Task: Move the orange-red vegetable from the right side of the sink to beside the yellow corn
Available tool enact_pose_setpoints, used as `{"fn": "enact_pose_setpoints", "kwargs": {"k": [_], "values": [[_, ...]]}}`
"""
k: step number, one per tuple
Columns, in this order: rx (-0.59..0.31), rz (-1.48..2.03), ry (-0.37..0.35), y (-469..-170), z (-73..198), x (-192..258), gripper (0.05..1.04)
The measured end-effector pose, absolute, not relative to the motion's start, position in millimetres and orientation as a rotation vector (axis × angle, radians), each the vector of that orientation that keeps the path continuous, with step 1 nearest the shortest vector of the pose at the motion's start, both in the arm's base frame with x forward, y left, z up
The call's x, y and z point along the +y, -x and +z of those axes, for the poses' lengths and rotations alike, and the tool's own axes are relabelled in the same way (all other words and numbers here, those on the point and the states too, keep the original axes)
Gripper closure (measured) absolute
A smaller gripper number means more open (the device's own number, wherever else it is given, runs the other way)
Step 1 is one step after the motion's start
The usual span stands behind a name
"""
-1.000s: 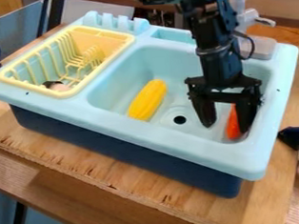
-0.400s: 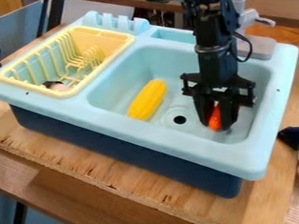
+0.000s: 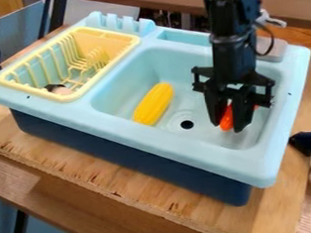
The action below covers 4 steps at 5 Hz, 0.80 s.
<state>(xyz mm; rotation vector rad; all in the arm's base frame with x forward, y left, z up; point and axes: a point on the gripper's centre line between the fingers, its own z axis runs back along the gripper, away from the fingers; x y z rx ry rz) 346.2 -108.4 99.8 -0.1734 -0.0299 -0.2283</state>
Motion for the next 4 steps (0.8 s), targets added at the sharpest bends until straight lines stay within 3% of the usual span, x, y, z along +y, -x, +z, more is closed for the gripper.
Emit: {"fn": "enact_pose_setpoints", "kwargs": {"k": [2, 4], "values": [[-0.016, -0.203, 0.061, -323.1, 139.0, -86.2, 0.67], [0.034, -0.139, 0.03, -327.2, 124.5, -42.8, 0.67]]}}
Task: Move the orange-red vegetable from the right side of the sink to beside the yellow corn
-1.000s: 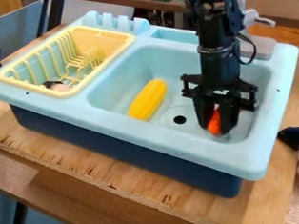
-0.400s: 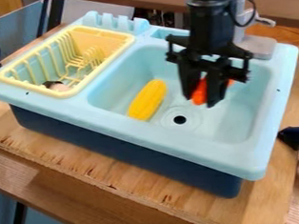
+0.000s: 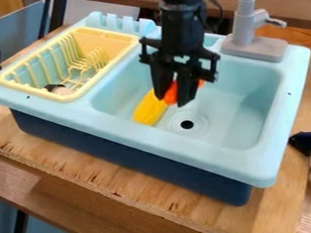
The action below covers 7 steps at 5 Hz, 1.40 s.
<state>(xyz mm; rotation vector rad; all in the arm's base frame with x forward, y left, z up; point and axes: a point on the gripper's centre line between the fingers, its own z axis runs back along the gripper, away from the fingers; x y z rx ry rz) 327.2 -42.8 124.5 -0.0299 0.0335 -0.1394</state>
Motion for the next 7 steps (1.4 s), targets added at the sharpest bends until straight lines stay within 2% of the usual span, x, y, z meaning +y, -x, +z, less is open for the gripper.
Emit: {"fn": "enact_pose_setpoints", "kwargs": {"k": [1, 2, 3, 6, 7], "values": [[0.033, -0.121, 0.043, -333.0, 114.2, -37.8, 0.67], [0.059, -0.132, 0.09, -339.2, 93.4, -45.8, 0.67], [0.062, -0.146, 0.101, -344.4, 88.8, -54.5, 0.67], [0.101, -0.121, 0.053, -346.9, 79.3, -52.8, 0.67], [0.115, -0.102, 0.063, -344.2, 75.5, -48.7, 0.598]]}}
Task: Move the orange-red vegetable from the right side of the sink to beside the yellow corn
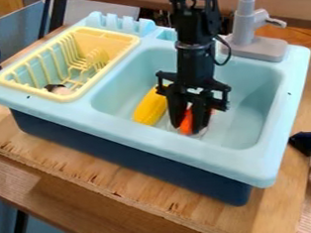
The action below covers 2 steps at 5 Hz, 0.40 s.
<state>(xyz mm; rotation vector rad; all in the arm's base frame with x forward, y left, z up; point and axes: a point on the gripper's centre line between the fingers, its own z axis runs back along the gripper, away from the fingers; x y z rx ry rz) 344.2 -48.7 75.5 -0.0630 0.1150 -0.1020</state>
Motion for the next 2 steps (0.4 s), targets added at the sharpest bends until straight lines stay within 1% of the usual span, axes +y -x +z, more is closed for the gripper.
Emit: {"fn": "enact_pose_setpoints", "kwargs": {"k": [1, 2], "values": [[0.152, -0.088, 0.075, -338.5, 77.0, -47.1, 0.288], [0.156, -0.082, 0.081, -338.0, 77.5, -48.6, 0.083]]}}
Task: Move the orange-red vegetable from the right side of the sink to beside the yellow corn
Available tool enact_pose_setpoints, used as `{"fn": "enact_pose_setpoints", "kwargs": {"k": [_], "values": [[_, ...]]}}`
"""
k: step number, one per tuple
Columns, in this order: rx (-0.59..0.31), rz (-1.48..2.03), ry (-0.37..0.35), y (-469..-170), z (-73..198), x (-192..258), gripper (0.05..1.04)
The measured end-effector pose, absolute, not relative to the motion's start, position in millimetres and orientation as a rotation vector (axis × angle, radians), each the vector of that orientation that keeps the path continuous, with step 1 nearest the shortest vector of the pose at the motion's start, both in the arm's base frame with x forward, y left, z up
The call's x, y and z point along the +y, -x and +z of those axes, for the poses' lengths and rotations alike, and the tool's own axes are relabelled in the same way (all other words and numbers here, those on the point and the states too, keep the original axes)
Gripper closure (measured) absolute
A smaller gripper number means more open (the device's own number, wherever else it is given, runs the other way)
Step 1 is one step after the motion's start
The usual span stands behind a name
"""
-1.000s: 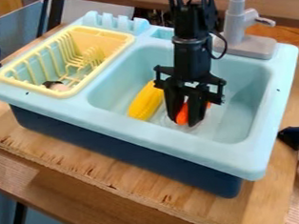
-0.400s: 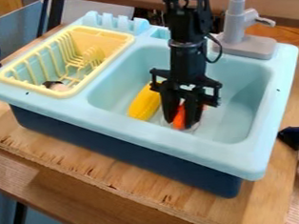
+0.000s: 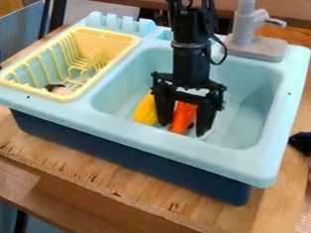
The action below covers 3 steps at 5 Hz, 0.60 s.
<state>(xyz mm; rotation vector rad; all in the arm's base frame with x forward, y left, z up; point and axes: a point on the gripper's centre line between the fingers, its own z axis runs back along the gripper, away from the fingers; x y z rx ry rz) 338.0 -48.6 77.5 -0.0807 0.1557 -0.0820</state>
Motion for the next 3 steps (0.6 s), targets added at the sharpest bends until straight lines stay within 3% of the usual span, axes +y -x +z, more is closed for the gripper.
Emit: {"fn": "enact_pose_setpoints", "kwargs": {"k": [1, 3], "values": [[0.105, -0.094, 0.049, -342.2, 99.6, -52.4, 0.083], [0.008, -0.137, -0.068, -341.9, 170.0, -59.5, 0.083]]}}
